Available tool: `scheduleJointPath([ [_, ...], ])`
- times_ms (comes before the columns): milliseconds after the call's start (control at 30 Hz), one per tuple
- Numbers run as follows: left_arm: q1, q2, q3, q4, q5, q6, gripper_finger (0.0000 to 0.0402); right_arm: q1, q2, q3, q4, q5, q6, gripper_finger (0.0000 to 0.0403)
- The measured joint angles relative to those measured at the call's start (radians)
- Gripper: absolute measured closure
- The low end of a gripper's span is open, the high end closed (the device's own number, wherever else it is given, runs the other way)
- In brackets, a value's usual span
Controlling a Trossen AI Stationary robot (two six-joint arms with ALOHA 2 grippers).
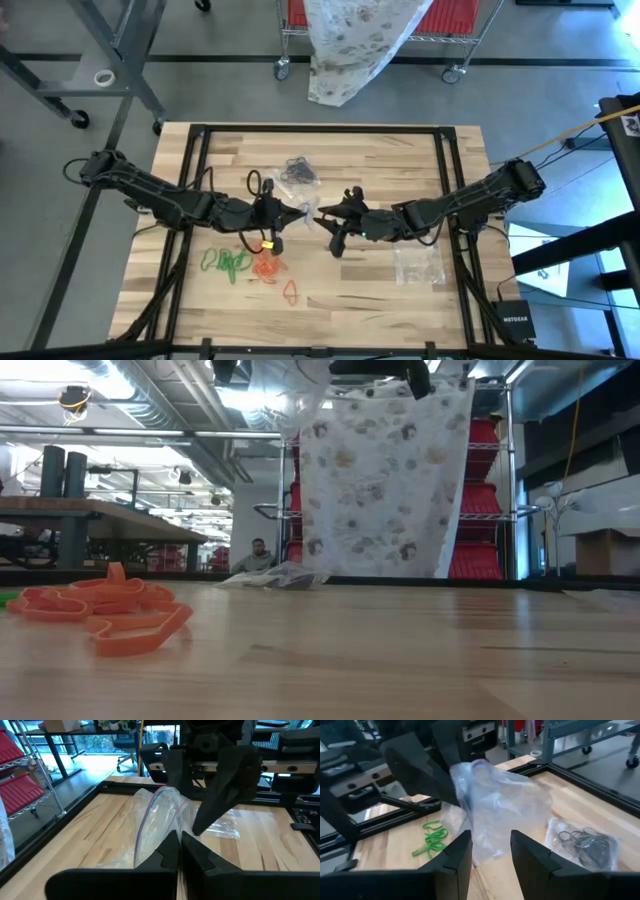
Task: Sort rubber bands
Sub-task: Open the transparent zip bag
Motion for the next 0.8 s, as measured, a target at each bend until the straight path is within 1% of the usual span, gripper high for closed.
scheduleJointPath([
  [133, 0.0, 0.0, 0.0, 0.0, 0.0, 0.0, 0.0401, 0.0, 0.004, 0.0, 0.0, 0.023, 0.0, 0.0276],
  [367, 0.0, 0.0, 0.0, 0.0, 0.0, 0.004, 0.0401, 0.0, 0.007, 0.0, -0.016, -0.012, 0.0, 0.0276],
  [800, 0.0, 0.0, 0.0, 0.0, 0.0, 0.007, 0.0401, 0.0, 0.008, 0.001, -0.061, -0.004, 0.036, 0.0276],
])
